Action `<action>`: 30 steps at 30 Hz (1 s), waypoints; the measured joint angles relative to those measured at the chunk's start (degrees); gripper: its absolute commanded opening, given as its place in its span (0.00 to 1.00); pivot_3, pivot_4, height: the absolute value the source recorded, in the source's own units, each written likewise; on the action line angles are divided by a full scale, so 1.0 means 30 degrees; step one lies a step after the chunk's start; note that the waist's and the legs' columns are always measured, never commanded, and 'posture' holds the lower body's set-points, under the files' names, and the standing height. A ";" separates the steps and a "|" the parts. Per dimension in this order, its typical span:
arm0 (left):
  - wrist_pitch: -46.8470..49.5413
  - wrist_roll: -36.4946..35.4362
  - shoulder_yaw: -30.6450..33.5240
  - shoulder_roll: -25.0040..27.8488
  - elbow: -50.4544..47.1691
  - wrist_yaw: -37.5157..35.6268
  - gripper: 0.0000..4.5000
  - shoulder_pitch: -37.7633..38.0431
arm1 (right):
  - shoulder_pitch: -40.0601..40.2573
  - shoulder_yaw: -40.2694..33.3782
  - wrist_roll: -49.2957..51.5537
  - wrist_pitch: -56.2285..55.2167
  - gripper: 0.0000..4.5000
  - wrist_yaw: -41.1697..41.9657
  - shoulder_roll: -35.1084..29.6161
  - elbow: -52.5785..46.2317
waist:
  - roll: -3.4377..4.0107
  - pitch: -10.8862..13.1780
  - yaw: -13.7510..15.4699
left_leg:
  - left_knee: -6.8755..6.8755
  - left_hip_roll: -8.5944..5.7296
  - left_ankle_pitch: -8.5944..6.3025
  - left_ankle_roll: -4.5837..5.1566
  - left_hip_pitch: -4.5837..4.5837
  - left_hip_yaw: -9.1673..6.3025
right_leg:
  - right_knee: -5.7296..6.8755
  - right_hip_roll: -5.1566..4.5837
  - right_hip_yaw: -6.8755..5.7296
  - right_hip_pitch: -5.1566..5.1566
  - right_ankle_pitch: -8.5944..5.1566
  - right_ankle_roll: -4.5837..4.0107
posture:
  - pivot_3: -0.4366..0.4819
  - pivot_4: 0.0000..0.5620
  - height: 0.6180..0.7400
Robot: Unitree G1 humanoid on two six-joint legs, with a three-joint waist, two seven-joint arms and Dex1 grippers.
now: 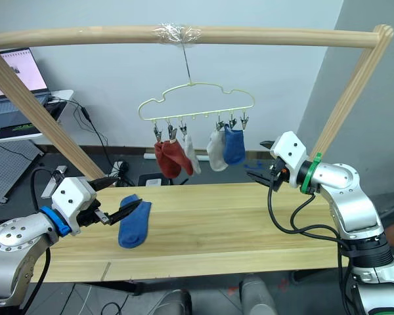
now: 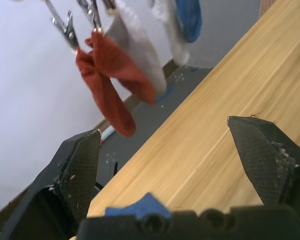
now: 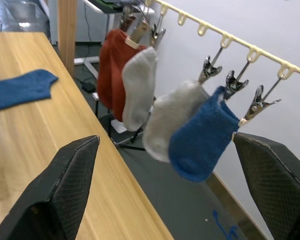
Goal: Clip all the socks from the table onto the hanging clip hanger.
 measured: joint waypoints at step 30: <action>-0.0033 -0.0543 -0.0073 -0.0093 0.0482 -0.0960 1.00 -0.1293 | -0.0383 -0.0372 0.0778 0.1902 0.99 -0.1365 0.0098 -0.0019 | -0.0169 0.0440 0.0010 | -0.0199 0.0020 -0.0006 0.0004 -0.0036 0.0351 | -0.0043 0.0006 0.0302 -0.0271 0.0011 0.0086 | 0.26 0.35 1.00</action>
